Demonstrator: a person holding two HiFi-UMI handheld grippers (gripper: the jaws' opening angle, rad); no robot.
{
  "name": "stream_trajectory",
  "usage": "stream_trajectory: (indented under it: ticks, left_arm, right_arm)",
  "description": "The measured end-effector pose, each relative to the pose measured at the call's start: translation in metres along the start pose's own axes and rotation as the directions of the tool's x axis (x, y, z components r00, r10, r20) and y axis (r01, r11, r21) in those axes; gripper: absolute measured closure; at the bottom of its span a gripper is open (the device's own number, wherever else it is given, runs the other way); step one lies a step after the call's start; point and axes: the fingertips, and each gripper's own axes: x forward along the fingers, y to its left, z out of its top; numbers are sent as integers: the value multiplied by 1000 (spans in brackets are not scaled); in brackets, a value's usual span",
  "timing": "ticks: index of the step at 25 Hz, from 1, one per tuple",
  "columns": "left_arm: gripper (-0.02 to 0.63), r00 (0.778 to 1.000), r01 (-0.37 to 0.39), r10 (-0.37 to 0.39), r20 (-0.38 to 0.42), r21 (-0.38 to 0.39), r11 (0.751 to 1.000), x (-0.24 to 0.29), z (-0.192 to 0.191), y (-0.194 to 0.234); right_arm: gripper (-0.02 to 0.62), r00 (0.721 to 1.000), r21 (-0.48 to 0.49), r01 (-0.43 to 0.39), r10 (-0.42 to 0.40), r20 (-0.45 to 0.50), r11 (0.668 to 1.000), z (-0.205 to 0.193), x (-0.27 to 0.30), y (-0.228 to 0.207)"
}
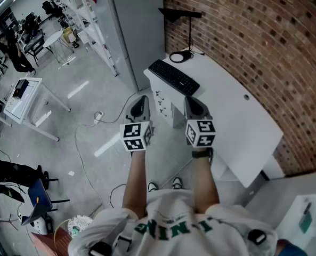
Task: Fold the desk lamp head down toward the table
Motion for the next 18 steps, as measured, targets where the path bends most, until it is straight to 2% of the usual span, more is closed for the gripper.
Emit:
stream_trajectory:
  ticks: [3, 7, 9, 13, 18]
  left_arm:
    - [611, 999, 27, -27, -25, -7, 1000, 14, -1, -15]
    - [611, 999, 31, -30, 30, -40, 999, 17, 6, -30]
    - [611, 999, 27, -26, 42, -24, 999, 21, 6, -34]
    - [611, 1000, 5, -5, 8, 25, 1000, 34, -2, -25]
    - [611, 1000, 1, -1, -12, 2, 1000, 58, -14, -17]
  right_arm:
    - [592, 1000, 2, 7, -7, -4, 1000, 4, 0, -14]
    - [592, 999, 16, -29, 29, -38, 999, -4, 3, -26]
    - [592, 998, 38, -35, 37, -45, 999, -11, 6, -34]
    - [592, 997, 74, -59, 62, -43, 996, -20, 21, -36]
    - [592, 999, 60, -15, 18, -44, 998, -21, 45, -54]
